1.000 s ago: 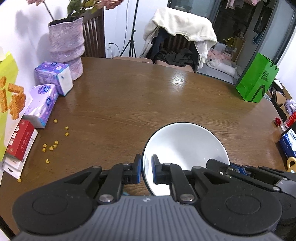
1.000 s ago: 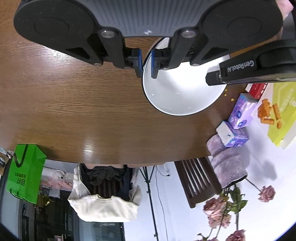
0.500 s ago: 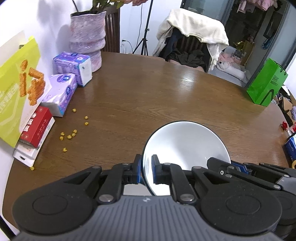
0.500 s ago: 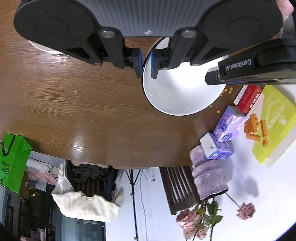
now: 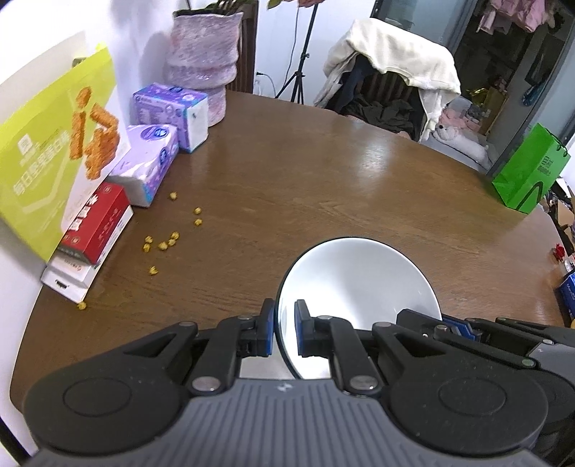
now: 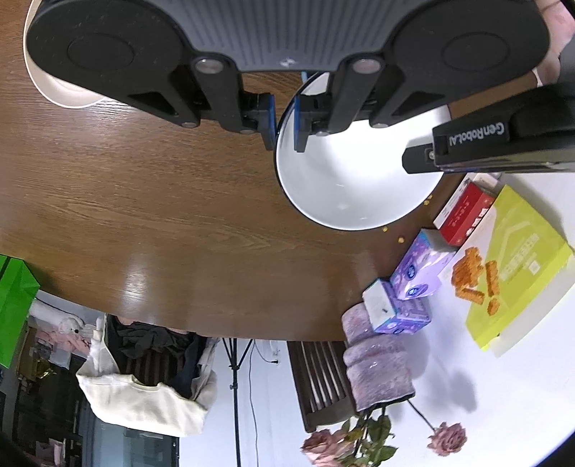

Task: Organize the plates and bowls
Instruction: 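Carry the white bowl with both grippers toward the blue bowl, then lower the white bowl into the nested bowls in the blue bowl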

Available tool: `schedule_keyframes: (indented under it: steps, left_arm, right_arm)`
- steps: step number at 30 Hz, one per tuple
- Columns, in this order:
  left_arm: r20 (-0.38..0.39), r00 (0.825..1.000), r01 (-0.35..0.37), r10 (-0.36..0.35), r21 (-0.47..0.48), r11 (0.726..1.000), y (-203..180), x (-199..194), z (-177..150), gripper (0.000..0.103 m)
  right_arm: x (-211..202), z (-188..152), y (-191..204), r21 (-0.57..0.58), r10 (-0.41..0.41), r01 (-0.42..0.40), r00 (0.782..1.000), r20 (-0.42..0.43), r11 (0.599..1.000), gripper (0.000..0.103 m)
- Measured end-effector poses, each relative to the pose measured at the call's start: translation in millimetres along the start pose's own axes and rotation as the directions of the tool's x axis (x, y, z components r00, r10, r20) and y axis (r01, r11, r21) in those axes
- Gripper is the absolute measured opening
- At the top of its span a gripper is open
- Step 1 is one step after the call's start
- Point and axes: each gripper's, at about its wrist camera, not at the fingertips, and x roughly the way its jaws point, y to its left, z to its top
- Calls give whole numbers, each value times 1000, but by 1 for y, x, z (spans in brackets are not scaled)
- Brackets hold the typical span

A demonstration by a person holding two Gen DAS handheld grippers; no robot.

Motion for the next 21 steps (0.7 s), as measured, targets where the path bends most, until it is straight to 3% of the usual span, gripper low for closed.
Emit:
schedule_keyframes:
  steps: [21]
  left_arm:
    - [-94, 995, -21, 15, -62, 998, 43, 24, -31, 11]
  right_arm:
    - [33, -21, 36, -81, 20, -29, 994, -106, 996, 10]
